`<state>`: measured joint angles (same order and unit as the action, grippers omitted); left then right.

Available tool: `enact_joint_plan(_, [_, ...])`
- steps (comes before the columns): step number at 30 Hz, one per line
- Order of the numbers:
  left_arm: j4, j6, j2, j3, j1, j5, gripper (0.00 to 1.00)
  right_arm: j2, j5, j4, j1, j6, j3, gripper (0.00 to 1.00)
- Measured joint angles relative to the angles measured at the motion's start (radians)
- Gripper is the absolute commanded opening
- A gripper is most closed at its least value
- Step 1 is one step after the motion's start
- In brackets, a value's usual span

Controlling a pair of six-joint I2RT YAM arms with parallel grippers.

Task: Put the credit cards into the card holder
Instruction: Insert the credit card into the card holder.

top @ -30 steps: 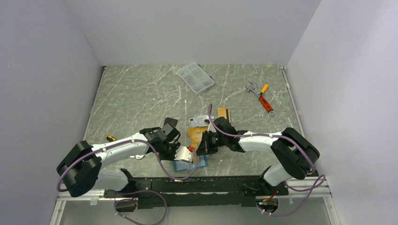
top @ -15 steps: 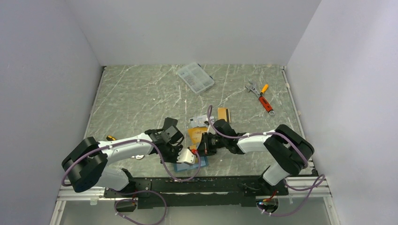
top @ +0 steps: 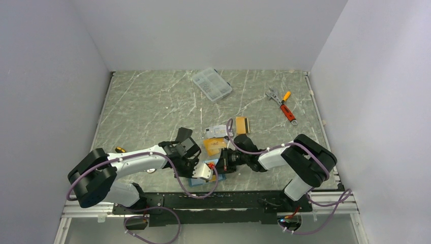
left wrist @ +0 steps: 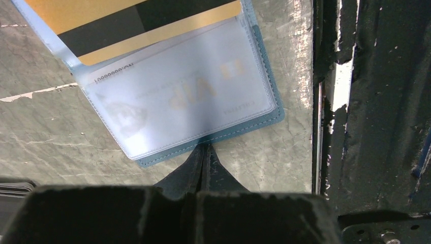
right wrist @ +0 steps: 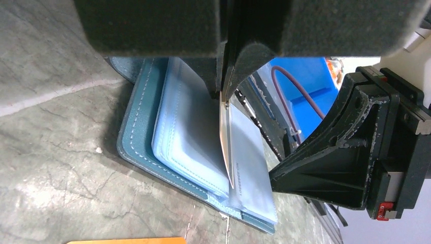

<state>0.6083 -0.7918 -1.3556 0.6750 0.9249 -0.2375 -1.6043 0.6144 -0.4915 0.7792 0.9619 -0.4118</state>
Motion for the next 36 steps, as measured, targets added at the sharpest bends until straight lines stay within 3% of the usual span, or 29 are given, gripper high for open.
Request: enact_joint_plan(36, [0.007, 0.0, -0.008, 0.008, 0.008, 0.011, 0.0, -0.116, 0.076, -0.044, -0.006, -0.007, -0.067, 0.0])
